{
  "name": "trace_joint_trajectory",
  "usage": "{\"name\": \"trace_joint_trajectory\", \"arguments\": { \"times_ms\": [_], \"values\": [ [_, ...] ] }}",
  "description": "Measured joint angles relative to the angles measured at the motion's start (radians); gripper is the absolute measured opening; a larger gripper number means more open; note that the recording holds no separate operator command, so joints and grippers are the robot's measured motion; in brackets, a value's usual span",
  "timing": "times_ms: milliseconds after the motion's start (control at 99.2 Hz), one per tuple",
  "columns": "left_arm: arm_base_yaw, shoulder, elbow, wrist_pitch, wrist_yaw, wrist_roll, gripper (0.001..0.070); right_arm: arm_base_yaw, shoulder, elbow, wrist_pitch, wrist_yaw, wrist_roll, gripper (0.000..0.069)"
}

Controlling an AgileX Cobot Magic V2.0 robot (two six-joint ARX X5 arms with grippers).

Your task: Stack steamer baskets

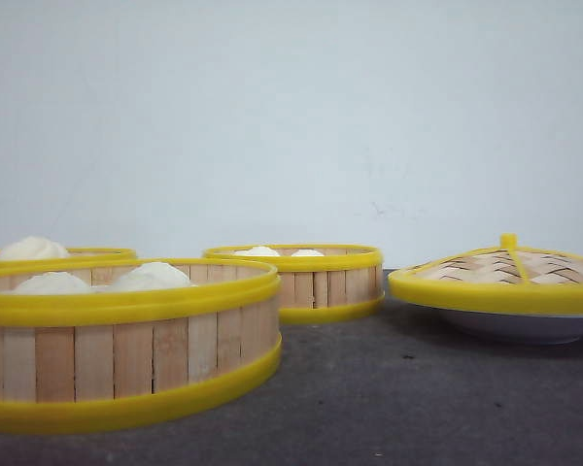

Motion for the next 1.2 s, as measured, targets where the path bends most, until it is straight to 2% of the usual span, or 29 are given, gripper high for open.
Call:
{"name": "trace_joint_trajectory", "arguments": {
  "times_ms": [242, 565, 605, 655, 776, 837, 958, 1200],
  "values": [
    [0.000, 0.117, 0.006, -0.089, 0.000, 0.037, 0.0018, 0.000, 0.186, 0.005, -0.127, 0.000, -0.044, 0.0008],
    [0.000, 0.121, 0.005, -0.125, 0.000, 0.044, 0.0023, 0.000, 0.235, 0.005, -0.140, 0.000, -0.070, 0.0017],
    [0.000, 0.121, 0.005, -0.130, 0.000, 0.044, 0.0043, 0.000, 0.235, 0.005, -0.141, 0.000, -0.071, 0.0058],
    [0.000, 0.122, 0.005, -0.134, 0.000, 0.044, 0.0098, 0.000, 0.235, 0.005, -0.140, 0.000, -0.071, 0.0158],
    [0.000, 0.122, 0.005, -0.133, 0.000, 0.044, 0.0323, 0.000, 0.235, 0.005, -0.140, 0.000, -0.071, 0.0472],
    [0.000, 0.121, 0.005, -0.133, 0.000, 0.044, 0.0408, 0.000, 0.235, 0.005, -0.140, 0.000, -0.071, 0.0563],
    [0.000, 0.122, 0.005, -0.132, 0.000, 0.044, 0.0460, 0.000, 0.235, 0.005, -0.140, 0.000, -0.071, 0.0615],
    [0.000, 0.144, 0.005, -0.132, 0.009, 0.016, 0.0468, 0.000, 0.235, 0.005, -0.126, 0.000, -0.071, 0.0625]
  ]
}}
